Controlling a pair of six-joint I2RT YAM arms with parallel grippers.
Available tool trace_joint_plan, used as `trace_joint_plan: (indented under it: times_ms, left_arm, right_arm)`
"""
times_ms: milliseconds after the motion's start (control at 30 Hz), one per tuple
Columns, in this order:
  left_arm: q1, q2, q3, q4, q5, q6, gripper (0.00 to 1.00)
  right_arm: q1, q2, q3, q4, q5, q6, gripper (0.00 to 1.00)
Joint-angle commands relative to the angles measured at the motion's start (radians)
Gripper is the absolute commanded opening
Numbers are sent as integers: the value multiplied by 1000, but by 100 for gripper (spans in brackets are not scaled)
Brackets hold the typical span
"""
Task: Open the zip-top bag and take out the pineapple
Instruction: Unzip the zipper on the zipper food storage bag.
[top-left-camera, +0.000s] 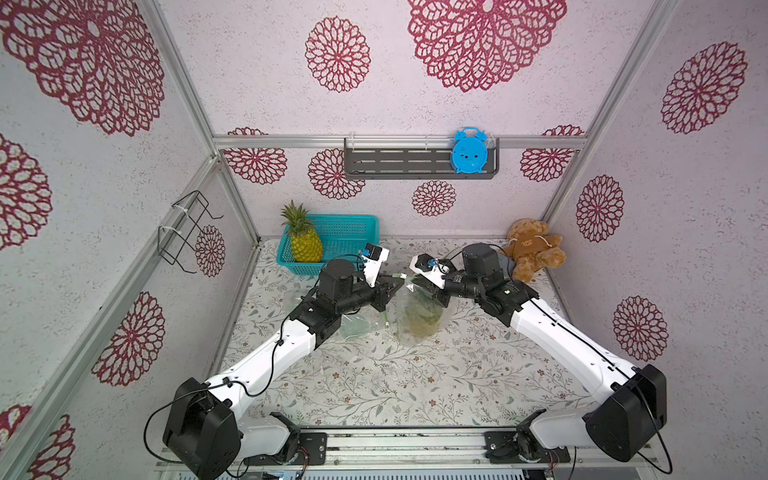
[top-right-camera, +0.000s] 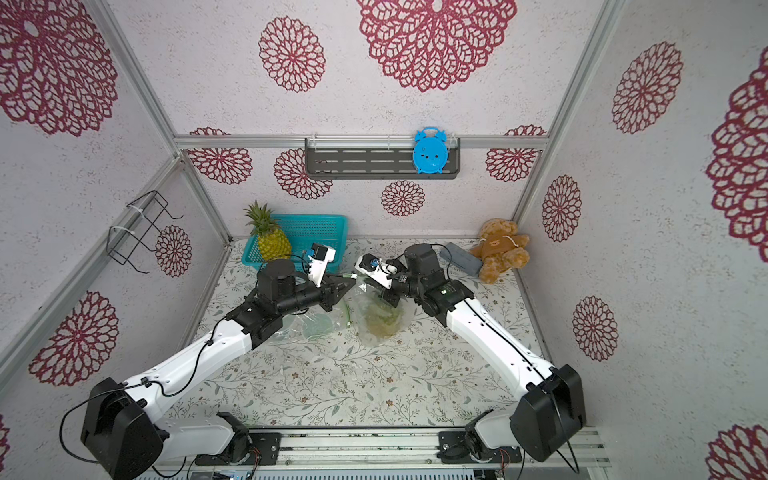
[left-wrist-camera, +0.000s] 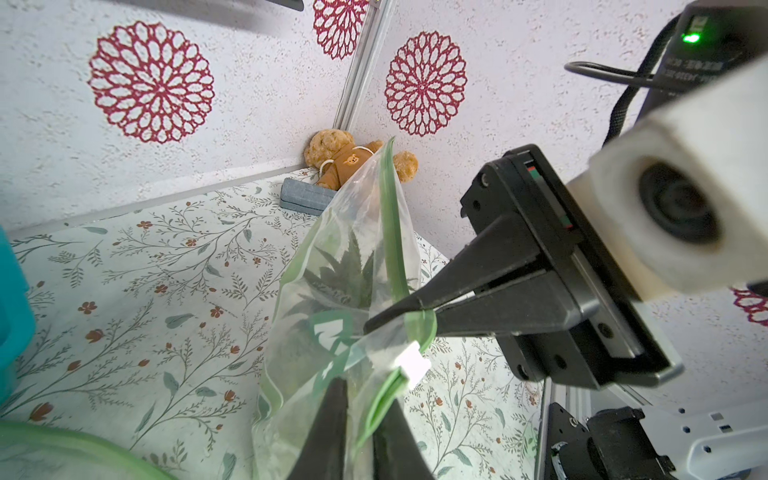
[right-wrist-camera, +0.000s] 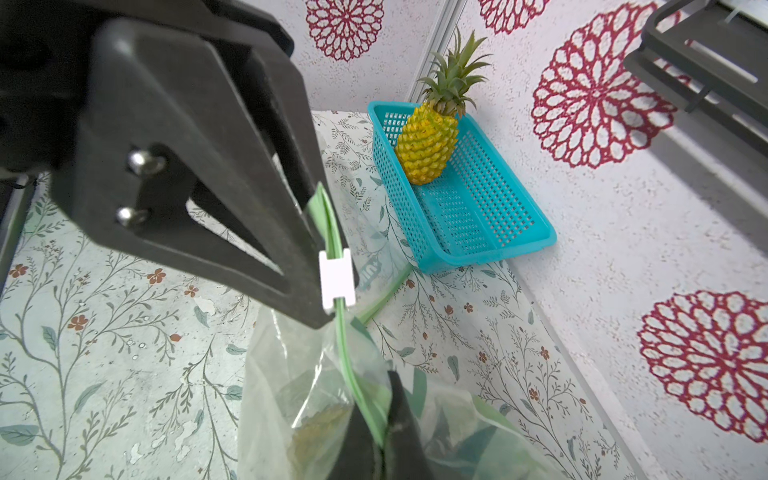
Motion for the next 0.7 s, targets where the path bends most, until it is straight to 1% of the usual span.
trace_joint_plan:
  times_ms: [0,67,100,167,200,267,300,467,567,667]
  left_arm:
    - [12,-20,-6,21,4,4,17]
    - [13,-18,-5,25,16,3,16]
    - [13,-16,-5,28,22,0,14]
    - [13,-18,-5,33,30,-2,1]
    - [13,-18,-4,33,34,-2,0]
    - [13,-18,-3,33,41,-2,0]
    - [13,-16,-3,33,44,-2,0]
    - [12,-15,-3,27,48,-1,0]
    - [13,-15,-2,23,49,1,0]
    - [13,-15,0,23,53,4,0]
  right_arm:
    - [13,-7,46,59,-27,19,0]
    - [13,-6,47,59,-26,20,0]
    - [15,-6,49,59,-27,20,0]
    - [15,-6,52,59,-27,21,0]
    - [16,-6,54,59,-27,21,0]
    - [16,-9,60,62,-32,28,10]
    - [16,-12,64,62,-42,31,14]
    - [18,-7,110,16,-123,33,34]
    - [18,6,141,-15,-161,31,39]
    - [19,28,172,-44,-176,27,39]
